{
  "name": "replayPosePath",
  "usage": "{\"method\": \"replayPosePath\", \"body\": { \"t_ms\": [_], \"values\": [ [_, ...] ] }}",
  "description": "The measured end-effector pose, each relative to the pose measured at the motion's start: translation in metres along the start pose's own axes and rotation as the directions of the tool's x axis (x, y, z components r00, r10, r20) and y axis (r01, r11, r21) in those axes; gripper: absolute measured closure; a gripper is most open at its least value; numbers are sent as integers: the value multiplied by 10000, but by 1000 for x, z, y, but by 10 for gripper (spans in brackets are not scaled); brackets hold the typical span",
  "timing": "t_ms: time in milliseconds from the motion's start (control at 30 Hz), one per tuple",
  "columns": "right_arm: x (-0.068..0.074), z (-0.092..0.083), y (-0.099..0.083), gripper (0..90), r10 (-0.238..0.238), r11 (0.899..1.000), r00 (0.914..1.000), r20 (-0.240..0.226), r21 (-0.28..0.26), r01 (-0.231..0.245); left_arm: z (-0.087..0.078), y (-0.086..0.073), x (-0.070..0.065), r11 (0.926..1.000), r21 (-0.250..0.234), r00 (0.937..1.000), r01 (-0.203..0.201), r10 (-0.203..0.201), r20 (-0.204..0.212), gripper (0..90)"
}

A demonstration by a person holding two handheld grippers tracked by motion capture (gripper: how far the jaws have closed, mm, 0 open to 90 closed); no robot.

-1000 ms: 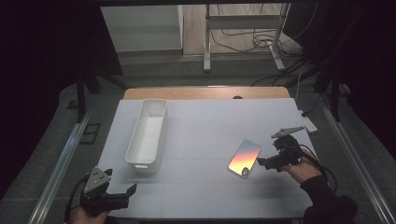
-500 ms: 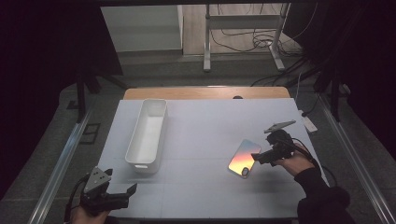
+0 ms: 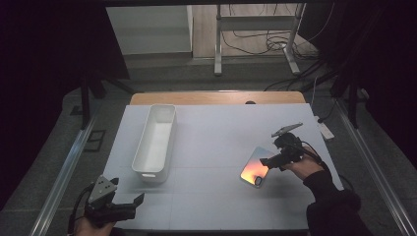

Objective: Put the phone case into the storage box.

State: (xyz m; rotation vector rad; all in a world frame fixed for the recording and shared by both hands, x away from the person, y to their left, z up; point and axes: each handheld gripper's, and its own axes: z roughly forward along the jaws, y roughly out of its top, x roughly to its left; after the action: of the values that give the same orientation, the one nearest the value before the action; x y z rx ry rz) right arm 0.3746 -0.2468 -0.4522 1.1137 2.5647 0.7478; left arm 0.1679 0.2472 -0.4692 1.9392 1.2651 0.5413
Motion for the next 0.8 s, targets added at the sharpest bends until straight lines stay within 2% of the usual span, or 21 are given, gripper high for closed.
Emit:
{"method": "replayPosePath", "body": {
  "t_ms": [400,533,800],
  "values": [
    [-1,10,10,0,-147,9995,9999,79,290,145,0,0,0,10000,-10,10000,3,-3,23,25],
    [-1,13,16,0,-343,9991,9994,102,248,341,0,0,0,10000,-2,10000,5,-5,21,26],
    [2,19,25,0,-398,9989,9992,-11,230,399,0,0,1,10000,-14,10000,22,-21,29,26]
  ]
}}
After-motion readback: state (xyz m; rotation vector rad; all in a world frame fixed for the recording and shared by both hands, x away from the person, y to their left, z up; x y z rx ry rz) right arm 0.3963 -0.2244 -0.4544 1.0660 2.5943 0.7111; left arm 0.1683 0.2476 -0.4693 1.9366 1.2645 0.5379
